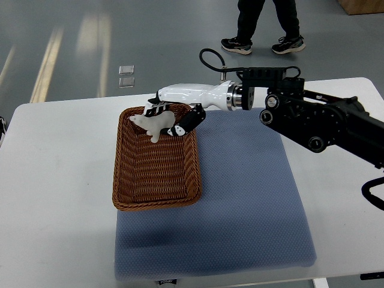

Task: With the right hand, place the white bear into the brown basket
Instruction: 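Lift the bear and carry it over the wicker basket with the right hand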

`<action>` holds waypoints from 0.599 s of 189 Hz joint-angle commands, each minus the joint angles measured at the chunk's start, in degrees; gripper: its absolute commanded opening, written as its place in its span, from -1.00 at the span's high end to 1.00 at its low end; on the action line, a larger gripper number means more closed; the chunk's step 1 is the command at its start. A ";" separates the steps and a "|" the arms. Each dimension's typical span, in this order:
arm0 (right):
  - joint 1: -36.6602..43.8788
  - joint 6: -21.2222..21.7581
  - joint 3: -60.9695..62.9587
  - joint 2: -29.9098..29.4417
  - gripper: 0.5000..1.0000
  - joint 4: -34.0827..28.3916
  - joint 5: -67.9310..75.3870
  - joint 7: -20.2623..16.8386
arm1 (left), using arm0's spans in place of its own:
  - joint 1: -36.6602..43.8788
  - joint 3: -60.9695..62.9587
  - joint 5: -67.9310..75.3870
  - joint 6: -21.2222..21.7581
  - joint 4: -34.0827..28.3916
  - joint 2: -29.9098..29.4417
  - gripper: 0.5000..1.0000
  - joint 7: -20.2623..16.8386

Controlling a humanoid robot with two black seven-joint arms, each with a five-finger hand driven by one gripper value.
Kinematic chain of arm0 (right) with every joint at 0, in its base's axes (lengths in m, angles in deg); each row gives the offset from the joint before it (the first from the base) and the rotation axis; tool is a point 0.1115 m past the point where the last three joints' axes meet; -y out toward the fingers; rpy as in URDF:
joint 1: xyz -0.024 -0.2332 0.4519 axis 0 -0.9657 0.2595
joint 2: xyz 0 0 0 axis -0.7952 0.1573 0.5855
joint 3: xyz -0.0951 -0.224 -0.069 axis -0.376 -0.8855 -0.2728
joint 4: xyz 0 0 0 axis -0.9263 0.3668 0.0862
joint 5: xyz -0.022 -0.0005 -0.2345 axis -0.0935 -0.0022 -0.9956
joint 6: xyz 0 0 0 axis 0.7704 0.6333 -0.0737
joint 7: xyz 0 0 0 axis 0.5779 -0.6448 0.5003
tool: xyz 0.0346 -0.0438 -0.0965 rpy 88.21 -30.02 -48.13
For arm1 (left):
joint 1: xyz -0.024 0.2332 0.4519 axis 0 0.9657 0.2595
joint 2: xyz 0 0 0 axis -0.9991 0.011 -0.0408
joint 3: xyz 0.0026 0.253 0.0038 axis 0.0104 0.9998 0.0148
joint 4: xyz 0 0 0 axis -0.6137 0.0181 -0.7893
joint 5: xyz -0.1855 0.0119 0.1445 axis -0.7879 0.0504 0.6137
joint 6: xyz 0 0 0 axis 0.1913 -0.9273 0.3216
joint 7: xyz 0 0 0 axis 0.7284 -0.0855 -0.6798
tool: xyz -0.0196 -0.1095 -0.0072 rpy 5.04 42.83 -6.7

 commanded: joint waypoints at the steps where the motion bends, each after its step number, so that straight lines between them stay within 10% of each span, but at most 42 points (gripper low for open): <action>1: -0.05 -0.12 -0.38 -3.76 1.00 0.26 0.12 -0.08 | 0.01 0.00 0.01 0.02 0.00 0.00 -1.00 -0.01; 113: -2.16 -2.58 -5.31 -6.66 1.00 4.65 -0.14 -0.70 | 0.01 0.00 0.01 0.02 0.00 0.00 -1.00 -0.01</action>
